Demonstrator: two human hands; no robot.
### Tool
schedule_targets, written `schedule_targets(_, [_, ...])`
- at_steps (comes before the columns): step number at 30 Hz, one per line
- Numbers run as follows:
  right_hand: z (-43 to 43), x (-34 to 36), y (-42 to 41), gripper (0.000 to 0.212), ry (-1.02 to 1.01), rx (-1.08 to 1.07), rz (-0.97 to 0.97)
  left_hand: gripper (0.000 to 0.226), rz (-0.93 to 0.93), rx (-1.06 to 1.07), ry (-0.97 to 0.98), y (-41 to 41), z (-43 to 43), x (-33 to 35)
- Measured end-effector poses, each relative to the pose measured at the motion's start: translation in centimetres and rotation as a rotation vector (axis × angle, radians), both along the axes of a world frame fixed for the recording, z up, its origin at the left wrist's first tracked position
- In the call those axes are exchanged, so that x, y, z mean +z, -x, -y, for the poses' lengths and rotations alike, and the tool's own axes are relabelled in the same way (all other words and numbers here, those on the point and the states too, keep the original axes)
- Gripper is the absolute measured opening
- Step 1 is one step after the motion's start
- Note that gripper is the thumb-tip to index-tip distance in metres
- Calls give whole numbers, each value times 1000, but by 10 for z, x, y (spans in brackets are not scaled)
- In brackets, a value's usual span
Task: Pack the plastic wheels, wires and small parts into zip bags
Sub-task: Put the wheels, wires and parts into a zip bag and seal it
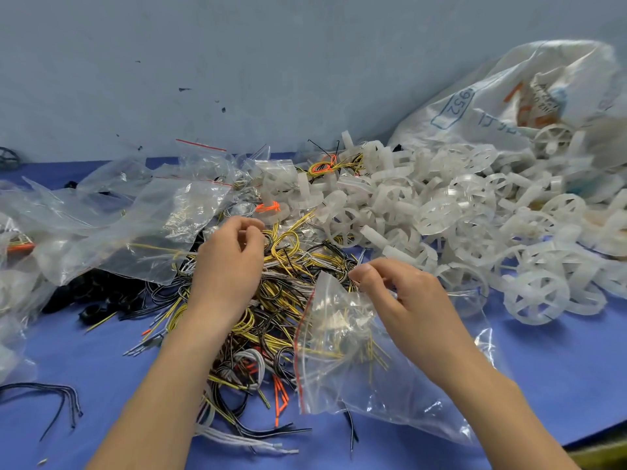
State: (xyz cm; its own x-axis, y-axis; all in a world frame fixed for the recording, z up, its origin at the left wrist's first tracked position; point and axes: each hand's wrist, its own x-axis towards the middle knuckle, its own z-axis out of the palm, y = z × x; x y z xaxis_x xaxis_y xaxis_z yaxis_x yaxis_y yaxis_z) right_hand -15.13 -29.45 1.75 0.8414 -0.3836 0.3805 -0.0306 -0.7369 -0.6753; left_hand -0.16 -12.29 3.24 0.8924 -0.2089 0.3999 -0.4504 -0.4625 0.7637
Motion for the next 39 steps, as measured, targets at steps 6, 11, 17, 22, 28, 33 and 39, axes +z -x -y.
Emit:
schedule_targets(6, [-1,11,-10,24,-88,31,54,28,-145,-108,-583,-36,30,-9])
schedule_targets(11, [-5,12,-9,21,-81,52,64,28,-192,-42,-711,-41,44,-13])
schedule_targets(17, [-4,16,-10,20,-143,39,116,35,-26,54,-175,-29,31,-5])
schedule_targets(22, [-8,20,-15,20,-217,13,189,32,199,69,221,-10,9,19])
schedule_targets(28, [-20,25,-26,23,-222,-2,222,16,125,15,345,6,-15,17])
schedule_targets(33, [-31,38,-36,42,33,-37,181,17,96,-121,273,13,-32,17])
schedule_targets(39, [-58,52,-46,41,92,147,189,42,385,-215,145,34,-36,39])
